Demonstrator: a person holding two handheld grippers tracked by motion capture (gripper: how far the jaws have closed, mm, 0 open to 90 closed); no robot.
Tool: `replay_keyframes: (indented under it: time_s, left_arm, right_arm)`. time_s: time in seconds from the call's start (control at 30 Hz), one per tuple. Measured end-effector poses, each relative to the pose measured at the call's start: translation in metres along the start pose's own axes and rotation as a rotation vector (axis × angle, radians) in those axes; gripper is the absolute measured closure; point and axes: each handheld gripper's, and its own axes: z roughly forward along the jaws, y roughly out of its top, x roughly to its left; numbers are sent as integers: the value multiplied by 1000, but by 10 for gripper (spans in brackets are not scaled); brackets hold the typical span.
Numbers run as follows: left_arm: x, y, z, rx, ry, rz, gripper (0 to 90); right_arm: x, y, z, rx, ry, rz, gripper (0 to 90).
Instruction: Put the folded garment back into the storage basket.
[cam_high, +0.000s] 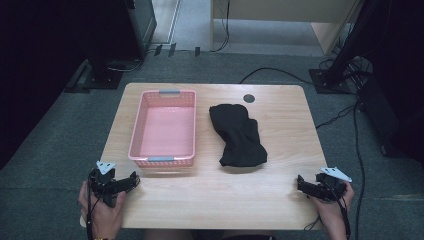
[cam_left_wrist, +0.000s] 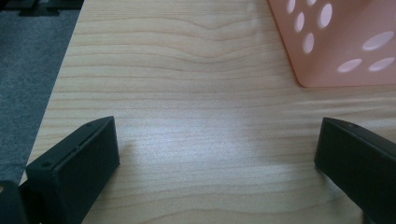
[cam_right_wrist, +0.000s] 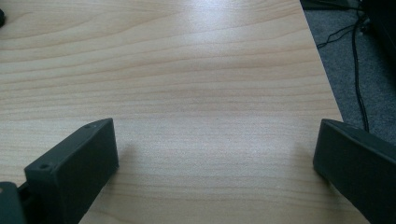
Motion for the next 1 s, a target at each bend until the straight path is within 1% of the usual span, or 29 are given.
replay_keyframes:
  time_s: [0.1,0.17,0.3,0.33,0.43,0.47,0.5,0.53,0.67,0.7,0.73,0.77,0.8,0.83,0.87,0.9,1.0]
  left_arm:
    - [0,0,0,1,0,-1,0]
    - [0,0,0,1,0,-1,0]
    - [0,0,0,1,1,-1,0]
    - [0,0,0,1,1,-2,0]
    - [0,0,0,0,3,-4,0]
    - [-1,0,0,-1,4,-6,0]
    - [-1,0,0,-1,5,-6,0]
    - [-1,0,0,-1,5,-6,0]
    - [-1,-1,-1,0,-2,4,0]
    - [-1,-1,-1,0,-3,4,0]
    - [-1,-1,-1,0,-3,4,0]
    - [-1,-1,-1,-1,-2,4,0]
    - [-1,-1,-1,0,-2,3,0]
    - [-1,-1,-1,0,-2,3,0]
    - [-1,-1,-1,-1,-2,3,0]
    - [-1,-1,-1,-1,-3,4,0]
    - [0,-2,-2,0,-9,11,0]
  right_arm:
    - [0,0,0,1,-3,3,0]
    - [0,2,0,-1,-7,19,2]
    - [0,7,-3,-23,-2,36,2]
    - [1,11,-4,-32,2,51,3]
    - [4,15,-4,-39,13,62,11]
    - [4,15,-4,-39,13,62,11]
    - [9,16,-5,-45,28,58,11]
    - [9,16,-5,-45,28,58,11]
    - [20,21,-5,-48,42,40,10]
    - [26,23,-6,-48,47,29,11]
    - [28,25,-6,-49,49,24,11]
    - [28,25,-6,-49,49,24,11]
    - [32,27,-7,-46,67,27,10]
    - [32,27,-7,-46,67,27,10]
    - [35,31,-9,-48,78,33,10]
    - [35,31,-9,-48,78,33,10]
    - [41,38,-10,-55,88,23,10]
